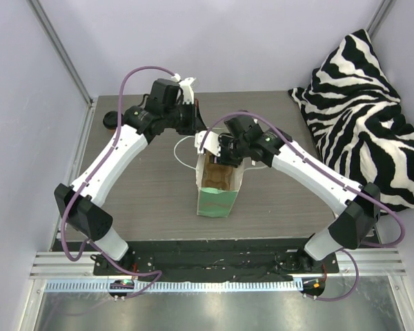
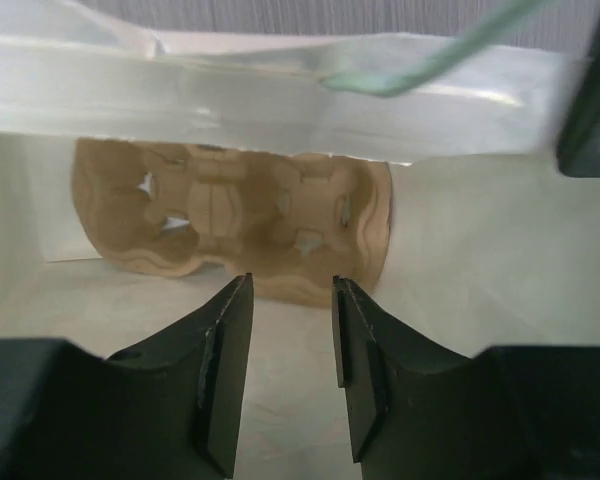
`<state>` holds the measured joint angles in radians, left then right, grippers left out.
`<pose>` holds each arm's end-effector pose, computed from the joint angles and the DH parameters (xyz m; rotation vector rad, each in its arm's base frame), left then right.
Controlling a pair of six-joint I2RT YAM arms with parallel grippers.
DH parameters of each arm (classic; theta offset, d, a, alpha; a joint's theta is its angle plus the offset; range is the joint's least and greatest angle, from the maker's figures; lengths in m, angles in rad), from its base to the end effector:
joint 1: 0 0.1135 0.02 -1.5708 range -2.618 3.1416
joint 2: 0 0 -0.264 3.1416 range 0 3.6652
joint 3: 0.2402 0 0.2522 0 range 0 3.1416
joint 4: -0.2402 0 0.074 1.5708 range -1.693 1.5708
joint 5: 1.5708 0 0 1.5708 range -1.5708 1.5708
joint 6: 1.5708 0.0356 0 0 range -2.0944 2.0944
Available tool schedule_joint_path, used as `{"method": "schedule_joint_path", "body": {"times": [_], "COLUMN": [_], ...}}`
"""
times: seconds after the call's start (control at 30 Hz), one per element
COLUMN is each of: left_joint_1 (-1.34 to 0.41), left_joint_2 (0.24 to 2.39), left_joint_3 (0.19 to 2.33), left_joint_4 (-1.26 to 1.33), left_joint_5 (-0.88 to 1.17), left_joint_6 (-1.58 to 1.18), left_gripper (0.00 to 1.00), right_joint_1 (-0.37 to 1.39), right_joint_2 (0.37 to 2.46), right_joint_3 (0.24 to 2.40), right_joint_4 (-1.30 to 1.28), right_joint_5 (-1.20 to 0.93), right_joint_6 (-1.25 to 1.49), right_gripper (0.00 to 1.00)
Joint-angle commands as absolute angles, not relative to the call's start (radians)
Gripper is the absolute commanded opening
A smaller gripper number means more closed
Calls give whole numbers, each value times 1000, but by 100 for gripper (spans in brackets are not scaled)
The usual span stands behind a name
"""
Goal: Pack the takeout coffee
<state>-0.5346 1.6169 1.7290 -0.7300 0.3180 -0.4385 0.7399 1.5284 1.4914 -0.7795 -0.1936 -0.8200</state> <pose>0.3013 -0.1913 0.4018 0.2993 2.2781 -0.8772 0.2394 0.2278 0.3488 -1.7347 1.6238 0.1927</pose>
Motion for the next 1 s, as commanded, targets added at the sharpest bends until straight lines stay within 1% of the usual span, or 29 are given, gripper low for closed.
{"method": "schedule_joint_path", "body": {"times": [0.0, 0.2, 0.4, 0.5, 0.6, 0.77, 0.83, 0.9, 0.97], "left_joint_1": [-537, -531, -488, -483, -483, -483, -483, -483, -483], "left_joint_2": [1592, 1583, 1605, 1603, 1605, 1606, 1601, 1598, 1600], "left_joint_3": [1730, 1704, 1700, 1695, 1694, 1689, 1681, 1681, 1681], "left_joint_4": [-683, -666, -673, -672, -667, -660, -657, -650, -649], "left_joint_5": [344, 365, 400, 402, 406, 428, 426, 429, 433], "left_joint_6": [-437, -425, -442, -437, -433, -419, -414, -407, -403], "left_gripper": [0, 0, 0, 0, 0, 0, 0, 0, 0], "right_joint_1": [744, 745, 742, 742, 739, 738, 736, 733, 732], "right_joint_2": [1496, 1500, 1499, 1508, 1499, 1496, 1479, 1476, 1488], "right_joint_3": [1456, 1416, 1368, 1377, 1425, 1508, 1525, 1558, 1649], "right_joint_4": [-628, -589, -555, -572, -646, -778, -775, -761, -759], "right_joint_5": [-124, -120, -155, -181, -259, -342, -344, -344, -347], "right_joint_6": [-873, -890, -913, -905, -897, -890, -874, -821, -770], "right_gripper": [45, 49, 49, 47, 46, 48, 52, 52, 52]}}
